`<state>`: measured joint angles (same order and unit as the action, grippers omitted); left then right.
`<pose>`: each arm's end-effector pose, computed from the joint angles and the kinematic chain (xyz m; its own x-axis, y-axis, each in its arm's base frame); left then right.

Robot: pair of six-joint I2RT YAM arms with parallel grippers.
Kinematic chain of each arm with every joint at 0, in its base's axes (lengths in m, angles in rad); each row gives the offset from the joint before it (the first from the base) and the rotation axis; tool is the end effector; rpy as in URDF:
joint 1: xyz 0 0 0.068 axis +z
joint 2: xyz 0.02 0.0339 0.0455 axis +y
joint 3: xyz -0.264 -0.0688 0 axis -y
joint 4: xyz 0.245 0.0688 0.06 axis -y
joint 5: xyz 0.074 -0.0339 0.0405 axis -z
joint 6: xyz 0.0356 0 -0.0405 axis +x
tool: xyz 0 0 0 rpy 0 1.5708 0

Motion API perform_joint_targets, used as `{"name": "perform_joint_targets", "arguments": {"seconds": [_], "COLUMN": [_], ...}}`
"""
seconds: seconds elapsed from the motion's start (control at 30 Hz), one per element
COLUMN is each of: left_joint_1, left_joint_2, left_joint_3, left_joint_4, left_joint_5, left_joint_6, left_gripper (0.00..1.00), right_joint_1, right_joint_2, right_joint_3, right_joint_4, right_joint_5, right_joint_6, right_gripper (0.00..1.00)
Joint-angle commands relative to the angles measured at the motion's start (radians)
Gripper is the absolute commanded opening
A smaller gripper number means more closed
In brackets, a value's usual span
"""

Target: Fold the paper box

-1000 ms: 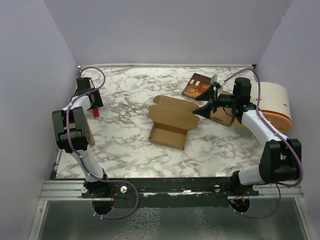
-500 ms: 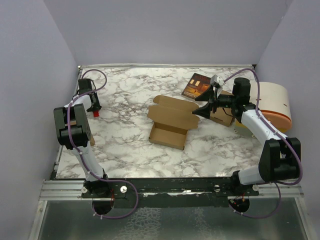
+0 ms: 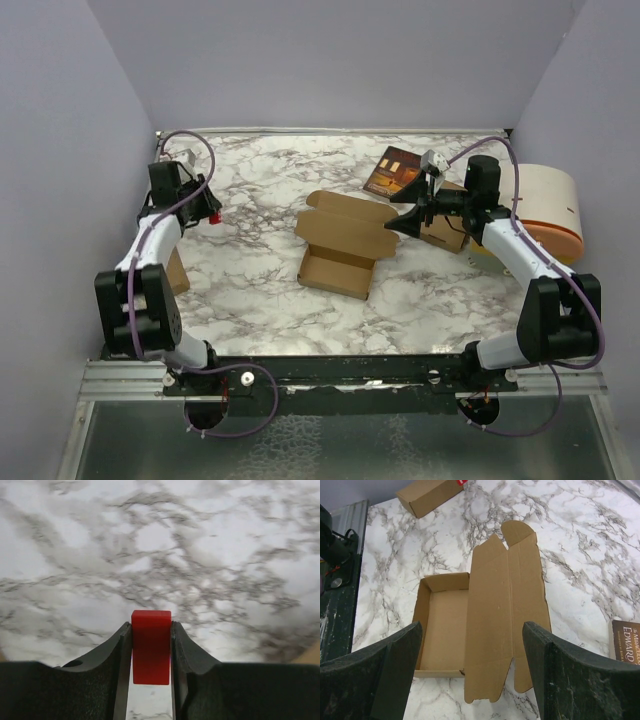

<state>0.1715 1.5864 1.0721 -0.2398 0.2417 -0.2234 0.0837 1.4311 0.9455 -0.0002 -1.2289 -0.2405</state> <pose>0.3425 0.0507 0.2349 -0.6592 -0.3325 -0.6745 -0.1434 0.9361 -0.3213 0.3000 0.0588 0.2735 -0.2475 -0.1009 -0.9636 -0.9444 0.2475 0.2166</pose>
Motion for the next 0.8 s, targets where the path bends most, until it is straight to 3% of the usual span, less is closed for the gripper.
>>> {"name": "perform_joint_targets", "arguments": {"seconds": [0.0, 0.17, 0.37, 0.6, 0.77], "left_joint_1": [-0.048, -0.208, -0.481, -0.734, -0.882], "left_joint_2": [-0.211, -0.394, -0.487, -0.407, -0.266], "left_joint_3": [-0.182, -0.42, -0.629, -0.648, -0.538], "left_joint_4": [0.229, 0.545, 0.905, 1.012, 0.873], "left_joint_5": [0.313, 0.415, 0.3, 0.086, -0.041], "left_joint_6": [-0.15, -0.294, -0.37, -0.28, -0.12], "left_gripper": [0.0, 0.0, 0.0, 0.0, 0.0], "right_joint_1": [0.001, 0.001, 0.001, 0.0, -0.001], "right_joint_2": [0.016, 0.016, 0.012, 0.023, 0.022], "right_joint_3": [0.015, 0.016, 0.011, 0.009, 0.01], "right_joint_4": [-0.004, -0.012, -0.009, -0.011, -0.015], "right_joint_5": [-0.043, -0.047, -0.055, -0.053, -0.052], "right_joint_6": [-0.003, -0.02, -0.03, -0.036, -0.04], "right_gripper": [0.81, 0.81, 0.81, 0.81, 0.81]}}
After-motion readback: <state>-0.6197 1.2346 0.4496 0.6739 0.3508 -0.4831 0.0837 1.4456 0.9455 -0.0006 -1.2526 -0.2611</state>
